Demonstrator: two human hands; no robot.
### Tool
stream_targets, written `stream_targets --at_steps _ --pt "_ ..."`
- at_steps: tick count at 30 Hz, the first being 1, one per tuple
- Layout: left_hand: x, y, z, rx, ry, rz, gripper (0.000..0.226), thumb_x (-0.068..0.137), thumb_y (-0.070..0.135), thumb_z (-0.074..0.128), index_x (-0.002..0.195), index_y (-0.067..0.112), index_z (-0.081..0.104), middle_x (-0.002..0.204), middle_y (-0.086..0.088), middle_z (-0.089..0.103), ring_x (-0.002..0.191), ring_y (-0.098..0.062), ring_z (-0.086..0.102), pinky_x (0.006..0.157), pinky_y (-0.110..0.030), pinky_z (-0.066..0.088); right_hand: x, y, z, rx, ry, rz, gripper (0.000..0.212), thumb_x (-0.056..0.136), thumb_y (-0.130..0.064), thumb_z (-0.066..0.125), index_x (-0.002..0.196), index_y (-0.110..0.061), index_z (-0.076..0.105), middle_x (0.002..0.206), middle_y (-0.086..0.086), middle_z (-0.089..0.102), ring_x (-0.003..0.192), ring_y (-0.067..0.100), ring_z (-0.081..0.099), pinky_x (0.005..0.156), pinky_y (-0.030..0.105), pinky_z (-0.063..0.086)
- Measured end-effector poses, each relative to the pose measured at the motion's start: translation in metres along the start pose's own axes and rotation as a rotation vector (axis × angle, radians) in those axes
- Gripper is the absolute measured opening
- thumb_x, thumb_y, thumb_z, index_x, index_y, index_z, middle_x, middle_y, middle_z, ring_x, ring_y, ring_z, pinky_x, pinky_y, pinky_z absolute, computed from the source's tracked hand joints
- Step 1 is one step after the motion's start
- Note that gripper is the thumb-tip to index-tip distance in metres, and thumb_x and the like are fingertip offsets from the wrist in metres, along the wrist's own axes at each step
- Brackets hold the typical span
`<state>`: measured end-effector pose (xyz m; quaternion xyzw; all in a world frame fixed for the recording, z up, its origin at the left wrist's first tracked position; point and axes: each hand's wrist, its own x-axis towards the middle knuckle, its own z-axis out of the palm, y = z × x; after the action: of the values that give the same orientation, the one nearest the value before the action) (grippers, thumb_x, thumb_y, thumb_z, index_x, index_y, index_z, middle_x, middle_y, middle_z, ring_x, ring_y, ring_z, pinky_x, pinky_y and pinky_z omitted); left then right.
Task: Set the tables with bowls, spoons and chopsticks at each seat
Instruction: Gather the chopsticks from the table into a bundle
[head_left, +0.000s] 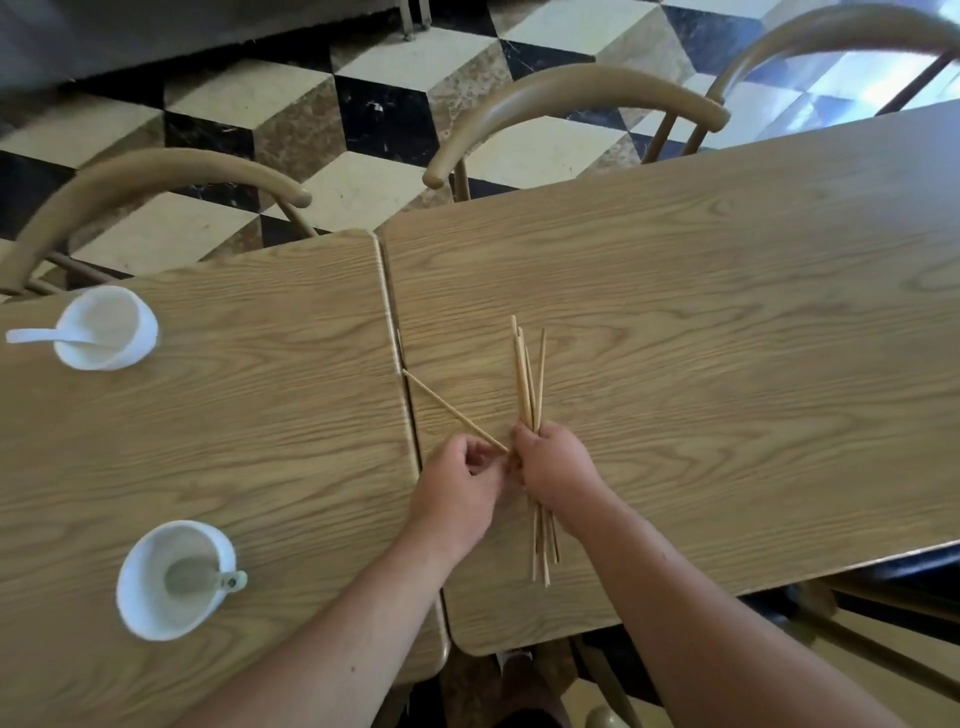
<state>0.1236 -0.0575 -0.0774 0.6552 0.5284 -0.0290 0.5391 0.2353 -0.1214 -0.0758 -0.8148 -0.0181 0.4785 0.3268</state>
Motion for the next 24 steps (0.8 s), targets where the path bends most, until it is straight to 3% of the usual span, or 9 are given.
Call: stream_targets --at_steps 2,4,5,9,13,17,21,24 --pt "0.001 -0.001 -0.009 0.014 0.039 -0.033 0.016 0.099 0.041 0.072 0.104 0.028 0.065 0.098 0.006 0.073 0.087 -0.017 0.070 0.077 -0.038 0.057 -0.002 -0.003 0.003 0.148 -0.025 0.031 0.030 0.108 -0.039 0.058 0.104 -0.011 0.069 0.092 0.009 0.076 0.080 0.028 0.075 0.078 0.047 0.067" --pt "0.002 -0.006 -0.021 0.010 0.010 -0.077 0.017 0.101 0.041 0.068 0.108 0.025 0.065 0.102 0.003 0.073 0.084 -0.017 0.068 0.072 -0.033 0.052 -0.009 -0.010 0.004 0.149 -0.006 0.025 0.025 0.110 -0.033 0.056 0.101 -0.013 0.066 0.086 0.006 0.074 0.065 0.020 0.069 0.054 0.028 0.060" --pt "0.003 -0.011 -0.025 0.001 -0.007 -0.092 0.016 0.102 0.039 0.067 0.108 0.024 0.065 0.102 0.001 0.073 0.081 -0.016 0.066 0.070 -0.032 0.049 -0.011 -0.012 0.005 0.103 0.022 -0.009 0.023 0.110 -0.032 0.055 0.099 -0.014 0.064 0.083 0.004 0.073 0.061 0.018 0.066 0.050 0.026 0.057" --pt "0.004 -0.032 -0.036 -0.074 -0.006 -0.121 0.009 0.100 0.033 0.070 0.100 0.025 0.067 0.102 0.000 0.074 0.086 -0.019 0.069 0.080 -0.041 0.057 -0.007 -0.018 0.014 -0.360 0.122 -0.248 0.022 0.104 -0.035 0.058 0.100 -0.013 0.060 0.093 0.007 0.072 0.088 0.032 0.069 0.077 0.042 0.057" --pt "0.000 -0.045 -0.041 -0.156 0.034 -0.168 0.006 0.103 0.026 0.066 0.097 0.024 0.067 0.099 0.000 0.073 0.080 -0.021 0.071 0.075 -0.036 0.058 -0.002 -0.032 0.039 -0.595 0.043 -0.256 0.026 0.096 -0.037 0.068 0.098 -0.018 0.051 0.093 0.005 0.064 0.090 0.032 0.062 0.076 0.036 0.049" --pt "-0.002 -0.051 -0.057 -0.193 0.010 -0.196 0.015 0.099 0.038 0.066 0.100 0.025 0.070 0.101 -0.005 0.076 0.092 -0.030 0.076 0.087 -0.048 0.064 0.004 -0.031 0.056 -0.686 0.060 -0.243 0.006 0.097 -0.022 0.062 0.097 -0.016 0.063 0.086 0.004 0.065 0.098 0.035 0.072 0.073 0.033 0.048" --pt "-0.005 -0.051 -0.076 -0.219 0.001 -0.196 0.014 0.107 0.034 0.061 0.102 0.024 0.070 0.111 -0.005 0.077 0.093 -0.021 0.075 0.068 -0.029 0.055 -0.003 -0.029 0.060 -0.645 0.001 -0.176 0.028 0.092 -0.034 0.072 0.076 -0.020 0.055 0.073 -0.003 0.060 0.072 0.024 0.066 0.067 0.031 0.049" --pt "-0.011 -0.050 -0.087 -0.272 -0.088 -0.205 0.028 0.110 0.044 0.053 0.111 0.021 0.070 0.112 -0.002 0.076 0.101 -0.022 0.073 0.082 -0.037 0.060 -0.016 -0.032 0.071 -0.465 -0.087 -0.157 0.027 0.094 -0.033 0.067 0.073 -0.017 0.058 0.067 -0.001 0.061 0.058 0.017 0.056 0.058 0.028 0.045"
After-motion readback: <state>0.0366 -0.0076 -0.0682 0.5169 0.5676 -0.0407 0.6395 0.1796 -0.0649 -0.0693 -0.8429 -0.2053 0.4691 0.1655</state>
